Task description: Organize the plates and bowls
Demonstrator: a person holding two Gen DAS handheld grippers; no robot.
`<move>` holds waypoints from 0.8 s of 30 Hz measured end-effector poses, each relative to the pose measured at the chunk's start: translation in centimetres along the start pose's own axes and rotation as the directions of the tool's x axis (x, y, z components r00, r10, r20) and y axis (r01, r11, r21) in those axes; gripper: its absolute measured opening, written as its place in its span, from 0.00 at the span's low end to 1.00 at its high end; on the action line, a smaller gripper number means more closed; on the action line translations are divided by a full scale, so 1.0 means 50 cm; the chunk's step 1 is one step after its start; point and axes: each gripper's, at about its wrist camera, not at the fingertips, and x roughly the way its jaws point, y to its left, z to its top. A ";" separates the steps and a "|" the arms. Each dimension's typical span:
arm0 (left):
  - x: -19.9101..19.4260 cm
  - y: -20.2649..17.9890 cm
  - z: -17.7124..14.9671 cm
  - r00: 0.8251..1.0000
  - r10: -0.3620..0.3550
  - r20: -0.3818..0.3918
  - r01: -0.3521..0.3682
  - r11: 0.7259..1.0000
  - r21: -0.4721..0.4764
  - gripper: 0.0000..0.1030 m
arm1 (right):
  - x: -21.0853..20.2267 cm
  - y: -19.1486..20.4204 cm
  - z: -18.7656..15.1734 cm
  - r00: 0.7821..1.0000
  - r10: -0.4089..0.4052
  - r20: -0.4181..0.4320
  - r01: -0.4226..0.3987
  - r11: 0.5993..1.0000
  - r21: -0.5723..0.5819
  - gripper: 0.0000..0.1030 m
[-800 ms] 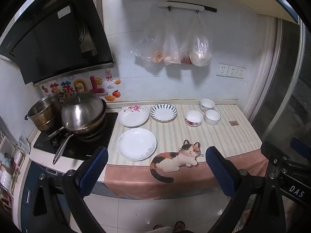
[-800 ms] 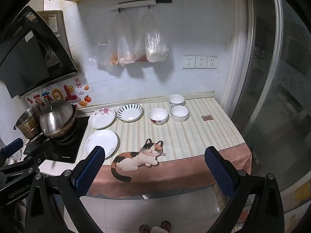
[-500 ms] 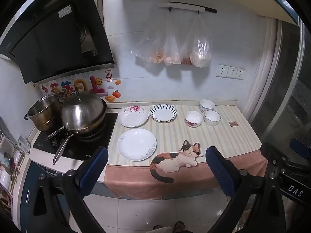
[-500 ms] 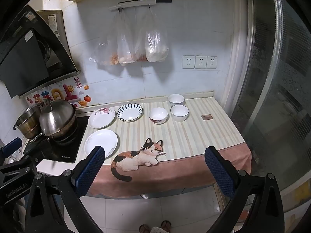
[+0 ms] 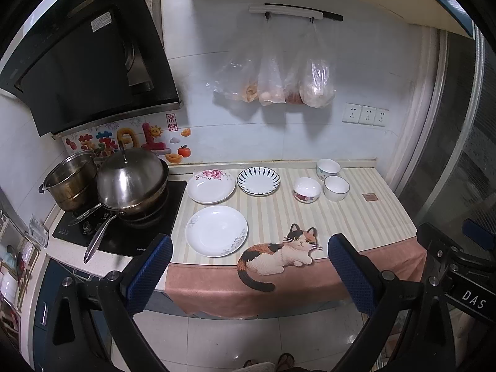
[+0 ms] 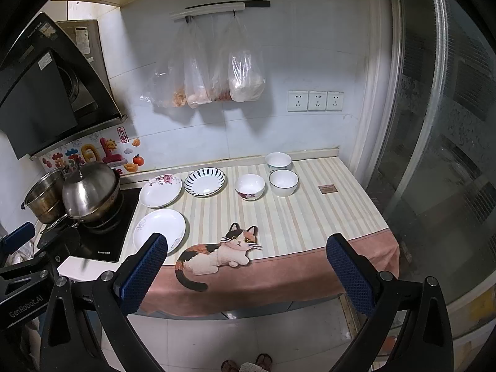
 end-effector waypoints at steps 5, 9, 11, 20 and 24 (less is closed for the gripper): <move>0.000 -0.003 0.002 1.000 0.000 -0.002 0.000 1.000 -0.003 1.00 | -0.008 -0.004 0.001 1.000 0.001 0.000 -0.001 1.000 0.002 1.00; -0.005 -0.014 -0.004 1.000 0.001 -0.006 -0.001 1.000 -0.002 1.00 | -0.007 -0.008 -0.001 1.000 0.003 -0.003 -0.003 1.000 0.006 1.00; -0.007 -0.019 -0.005 1.000 0.004 -0.005 -0.004 1.000 -0.001 1.00 | -0.008 -0.009 -0.002 1.000 0.003 -0.002 -0.003 1.000 0.006 1.00; -0.008 -0.014 -0.007 1.000 0.006 -0.001 -0.006 1.000 -0.002 1.00 | -0.010 -0.008 -0.005 1.000 0.007 0.000 -0.007 1.000 0.009 1.00; -0.015 -0.006 -0.012 1.000 0.006 0.006 -0.006 1.000 -0.003 1.00 | -0.015 -0.006 -0.007 1.000 0.009 0.003 -0.009 1.000 0.009 1.00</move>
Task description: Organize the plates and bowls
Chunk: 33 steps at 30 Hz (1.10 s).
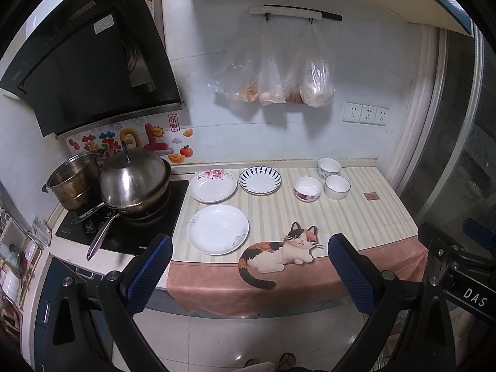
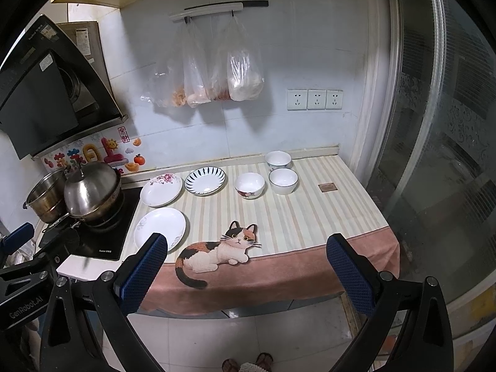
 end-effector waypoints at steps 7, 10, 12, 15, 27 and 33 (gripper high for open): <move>-0.013 0.001 -0.001 1.000 0.002 0.006 -0.002 1.000 0.002 1.00 | -0.012 -0.001 0.004 1.000 0.003 0.008 -0.003 1.000 0.003 1.00; -0.015 -0.001 0.000 1.000 0.002 0.006 -0.002 1.000 0.005 1.00 | -0.013 -0.003 0.006 1.000 0.003 0.007 -0.003 1.000 0.004 1.00; -0.016 -0.003 0.003 1.000 0.002 0.006 -0.002 1.000 0.007 1.00 | -0.012 -0.003 0.005 1.000 0.003 0.007 -0.003 1.000 0.004 1.00; -0.016 -0.005 0.004 1.000 0.001 0.005 -0.001 1.000 0.004 1.00 | -0.014 -0.004 0.008 1.000 0.002 0.008 -0.003 1.000 0.008 1.00; -0.018 -0.003 -0.004 1.000 0.001 0.006 -0.001 1.000 0.007 1.00 | -0.017 -0.011 0.005 1.000 0.009 0.009 -0.009 1.000 0.009 1.00; -0.020 -0.006 -0.007 1.000 0.003 0.006 -0.003 1.000 0.008 1.00 | -0.017 -0.022 0.004 1.000 0.016 0.005 -0.016 1.000 0.011 1.00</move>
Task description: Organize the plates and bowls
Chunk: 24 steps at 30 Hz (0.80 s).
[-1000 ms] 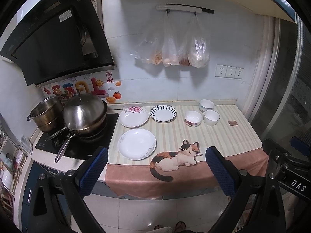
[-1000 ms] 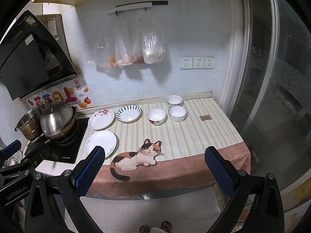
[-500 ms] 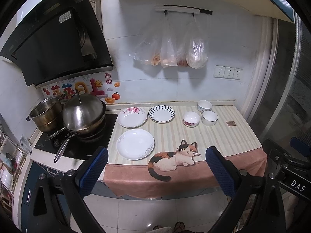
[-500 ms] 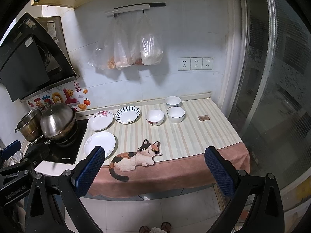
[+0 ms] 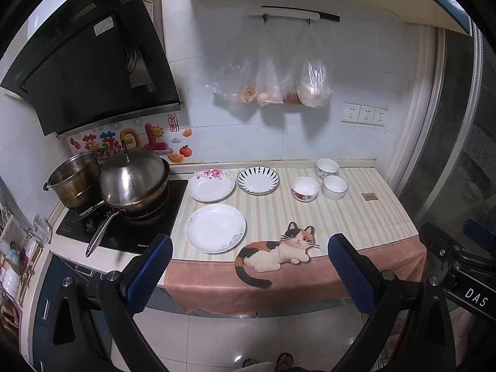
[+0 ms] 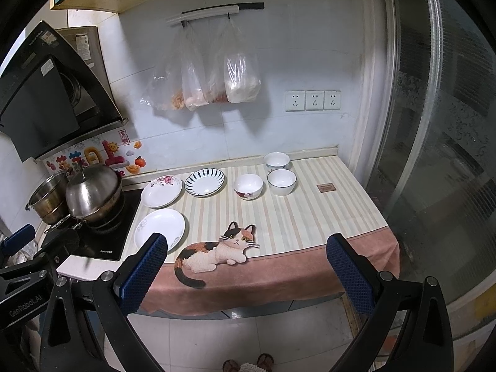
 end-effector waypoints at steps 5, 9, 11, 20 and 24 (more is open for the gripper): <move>-0.003 -0.003 -0.005 1.000 0.006 0.000 -0.006 1.000 -0.001 1.00 | 0.008 -0.011 0.003 1.000 0.010 -0.006 -0.010 1.000 -0.002 1.00; -0.002 -0.006 -0.011 1.000 0.012 0.002 -0.012 1.000 -0.003 1.00 | 0.016 -0.015 0.007 1.000 0.019 -0.006 -0.019 1.000 -0.003 1.00; -0.001 -0.011 -0.015 1.000 0.018 0.004 -0.018 1.000 -0.010 1.00 | 0.022 -0.018 0.010 1.000 0.025 -0.007 -0.025 1.000 -0.004 1.00; 0.065 -0.011 0.003 0.994 0.111 0.024 -0.109 0.991 -0.074 1.00 | 0.101 -0.039 0.026 0.997 0.076 0.006 -0.076 0.997 -0.024 1.00; 0.131 0.026 0.002 0.982 0.189 0.012 -0.186 0.975 -0.122 1.00 | 0.195 -0.027 0.021 0.986 0.162 -0.041 -0.164 0.985 -0.049 1.00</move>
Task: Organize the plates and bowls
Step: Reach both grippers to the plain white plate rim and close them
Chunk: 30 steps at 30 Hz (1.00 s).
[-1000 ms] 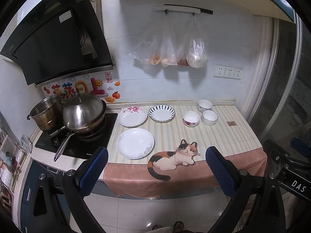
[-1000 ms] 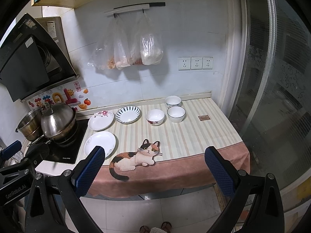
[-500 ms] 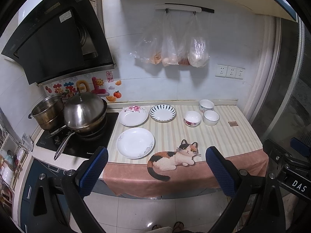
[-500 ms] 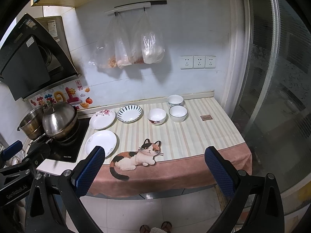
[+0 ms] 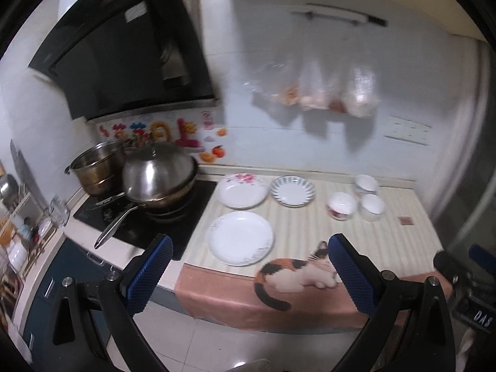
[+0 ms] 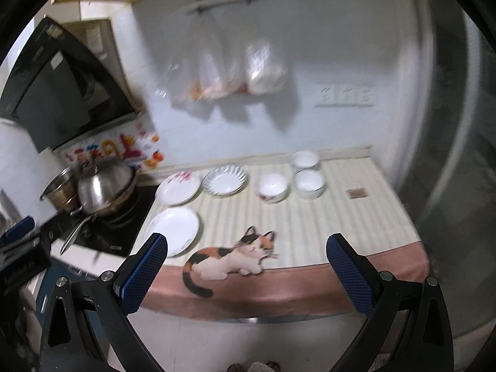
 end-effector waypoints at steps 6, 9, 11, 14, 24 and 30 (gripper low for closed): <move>0.174 0.054 0.002 0.990 0.060 -0.131 -0.068 0.996 -0.056 1.00 | 0.205 0.032 -0.020 0.988 0.029 -0.152 -0.038 0.998 -0.054 1.00; 0.279 0.085 -0.004 0.975 0.089 -0.202 -0.102 0.993 -0.056 1.00 | 0.317 0.057 -0.029 0.975 0.048 -0.216 -0.063 0.996 -0.062 1.00; 0.362 0.107 -0.009 0.961 0.075 -0.265 -0.095 0.993 -0.064 1.00 | 0.399 0.075 -0.036 0.965 0.057 -0.256 -0.075 0.995 -0.062 1.00; 0.475 0.139 -0.016 0.939 0.028 -0.344 -0.055 0.996 -0.068 1.00 | 0.516 0.099 -0.036 0.945 0.086 -0.315 -0.104 0.994 -0.039 1.00; 0.824 0.210 -0.057 0.800 -0.098 -0.592 0.102 0.994 -0.028 0.98 | 0.927 0.202 -0.040 0.818 0.237 -0.525 -0.207 0.971 0.115 0.95; 0.957 0.225 -0.093 0.709 -0.143 -0.690 0.149 0.987 -0.052 0.89 | 1.073 0.246 -0.077 0.731 0.273 -0.625 -0.207 0.962 0.179 0.79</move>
